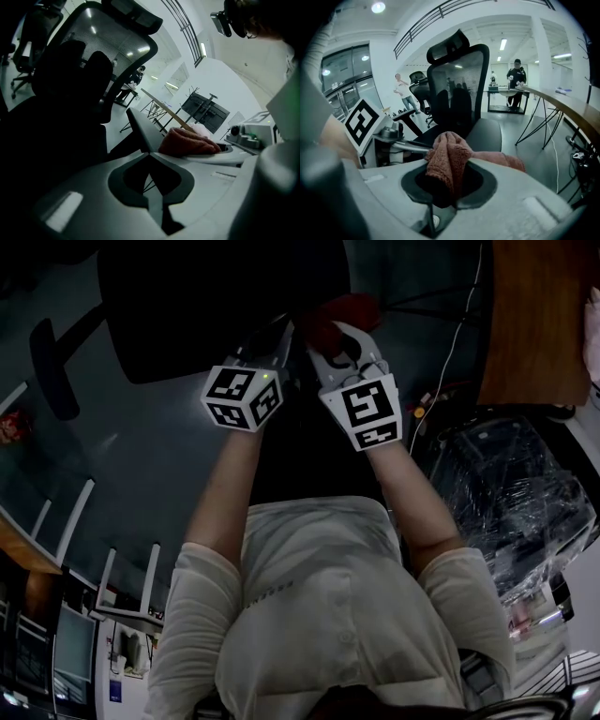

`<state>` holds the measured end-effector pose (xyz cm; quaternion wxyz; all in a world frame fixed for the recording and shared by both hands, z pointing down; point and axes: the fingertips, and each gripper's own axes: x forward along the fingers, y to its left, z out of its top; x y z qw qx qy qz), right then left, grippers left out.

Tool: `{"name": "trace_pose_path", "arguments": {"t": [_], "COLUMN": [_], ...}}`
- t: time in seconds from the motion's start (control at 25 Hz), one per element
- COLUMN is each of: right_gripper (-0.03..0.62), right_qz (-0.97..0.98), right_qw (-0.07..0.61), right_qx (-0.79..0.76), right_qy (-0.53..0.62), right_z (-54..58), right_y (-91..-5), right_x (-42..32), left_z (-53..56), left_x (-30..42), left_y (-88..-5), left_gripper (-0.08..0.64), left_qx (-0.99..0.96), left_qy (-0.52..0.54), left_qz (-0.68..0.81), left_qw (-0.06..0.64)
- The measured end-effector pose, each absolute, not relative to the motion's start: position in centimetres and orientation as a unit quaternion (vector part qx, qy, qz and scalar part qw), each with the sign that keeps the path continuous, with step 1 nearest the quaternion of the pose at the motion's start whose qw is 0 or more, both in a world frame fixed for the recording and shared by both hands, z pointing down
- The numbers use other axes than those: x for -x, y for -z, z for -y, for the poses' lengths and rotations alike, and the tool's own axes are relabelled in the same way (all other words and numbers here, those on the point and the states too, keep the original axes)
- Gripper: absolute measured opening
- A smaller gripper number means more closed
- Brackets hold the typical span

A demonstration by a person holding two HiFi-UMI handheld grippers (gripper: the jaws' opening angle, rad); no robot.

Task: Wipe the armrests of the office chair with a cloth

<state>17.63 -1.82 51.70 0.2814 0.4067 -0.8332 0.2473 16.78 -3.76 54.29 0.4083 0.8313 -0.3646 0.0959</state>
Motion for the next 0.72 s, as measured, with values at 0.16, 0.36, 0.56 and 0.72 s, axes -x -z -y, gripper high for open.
{"name": "trace_pose_path", "arguments": {"t": [0.16,0.36,0.56,0.72], "right_gripper": [0.051,0.051,0.052,0.052], "right_qz": [0.83,0.821,0.789,0.767], "right_qw": [0.274,0.274,0.289,0.274], "right_qx": [-0.419,-0.427,-0.487,-0.527], "right_qy": [-0.248,-0.263,-0.236,-0.243], "right_z": [-0.5,-3.9,-4.2,-0.5], "right_y": [-51.5,-51.2,-50.0,-50.6], "right_x": [-17.4,-17.4,-22.3,-26.6], "left_z": [3.2,2.6,2.6,2.5], "left_x": [-16.8,-16.4,-16.5,-16.7], "left_y": [-53.8,-53.5,-53.6,-53.6], "left_gripper": [0.005,0.005,0.005,0.005], "left_qx": [-0.844,-0.842,-0.841,-0.839], "left_qy": [-0.102,-0.09,-0.105,-0.115], "left_qz": [0.349,0.354,0.351,0.359], "left_qw": [0.394,0.397,0.398,0.392]}}
